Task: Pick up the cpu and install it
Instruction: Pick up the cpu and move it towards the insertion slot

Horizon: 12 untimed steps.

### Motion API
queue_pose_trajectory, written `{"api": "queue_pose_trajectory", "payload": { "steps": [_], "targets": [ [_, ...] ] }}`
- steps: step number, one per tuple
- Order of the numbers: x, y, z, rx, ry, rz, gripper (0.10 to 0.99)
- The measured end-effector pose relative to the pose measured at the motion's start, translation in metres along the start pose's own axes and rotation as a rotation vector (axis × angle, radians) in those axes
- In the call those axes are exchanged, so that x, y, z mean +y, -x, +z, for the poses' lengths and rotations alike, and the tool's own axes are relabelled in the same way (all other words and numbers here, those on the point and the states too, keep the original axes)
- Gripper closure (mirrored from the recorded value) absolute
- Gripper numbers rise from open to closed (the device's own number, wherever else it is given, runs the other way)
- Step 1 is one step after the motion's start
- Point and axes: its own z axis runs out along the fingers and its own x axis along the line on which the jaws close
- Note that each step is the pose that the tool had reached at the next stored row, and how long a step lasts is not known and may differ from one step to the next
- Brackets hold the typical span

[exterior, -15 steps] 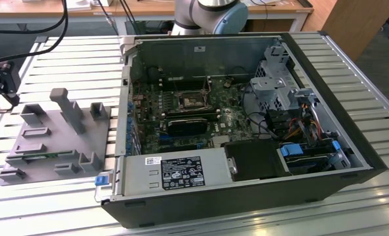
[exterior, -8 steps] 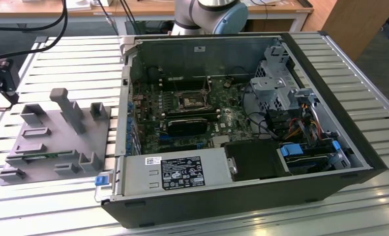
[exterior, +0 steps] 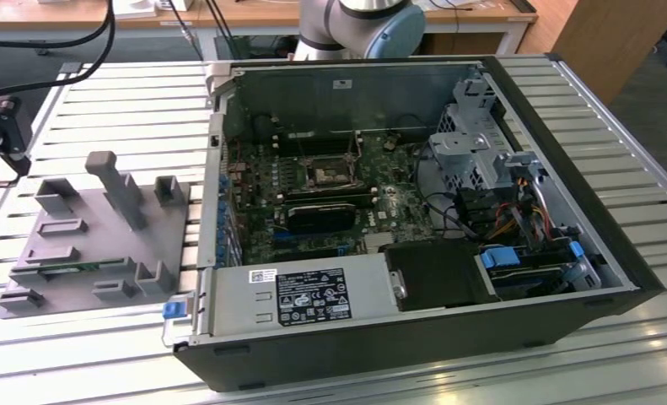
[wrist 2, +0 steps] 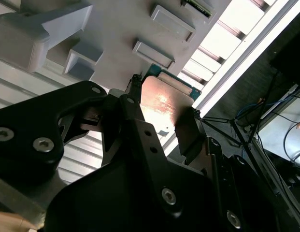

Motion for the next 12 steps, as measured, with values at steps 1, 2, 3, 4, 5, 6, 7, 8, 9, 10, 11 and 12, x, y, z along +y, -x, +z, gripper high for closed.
{"api": "queue_pose_trajectory", "payload": {
  "steps": [1, 2, 3, 4, 5, 6, 7, 8, 9, 10, 11, 12],
  "targets": [
    [0.0003, 0.0000, -0.0004, 0.0001, 0.000, 0.000, 0.557],
    [0.0006, -0.0001, -0.0009, 0.0000, 0.000, 0.000, 0.557],
    [0.0009, -0.0001, -0.0012, -0.0001, 0.000, 0.000, 0.557],
    [0.0012, -0.0001, -0.0016, -0.0001, 0.000, 0.000, 0.557],
    [0.0014, -0.0001, -0.0021, -0.0001, 0.000, 0.000, 0.557],
    [0.0017, -0.0001, -0.0025, -0.0001, 0.000, 0.000, 0.557],
    [0.0020, -0.0001, -0.0030, -0.0002, 0.000, 0.000, 0.557],
    [0.0022, -0.0002, -0.0035, -0.0002, 0.000, 0.000, 0.557],
    [0.0025, -0.0002, -0.0041, -0.0001, 0.000, 0.000, 0.557],
    [0.0028, -0.0002, -0.0048, -0.0002, 0.000, 0.000, 0.557],
    [0.0033, -0.0003, -0.0055, -0.0003, 0.000, 0.000, 0.557],
    [0.0036, -0.0002, -0.0065, -0.0002, 0.000, 0.000, 0.557]
  ]
}}
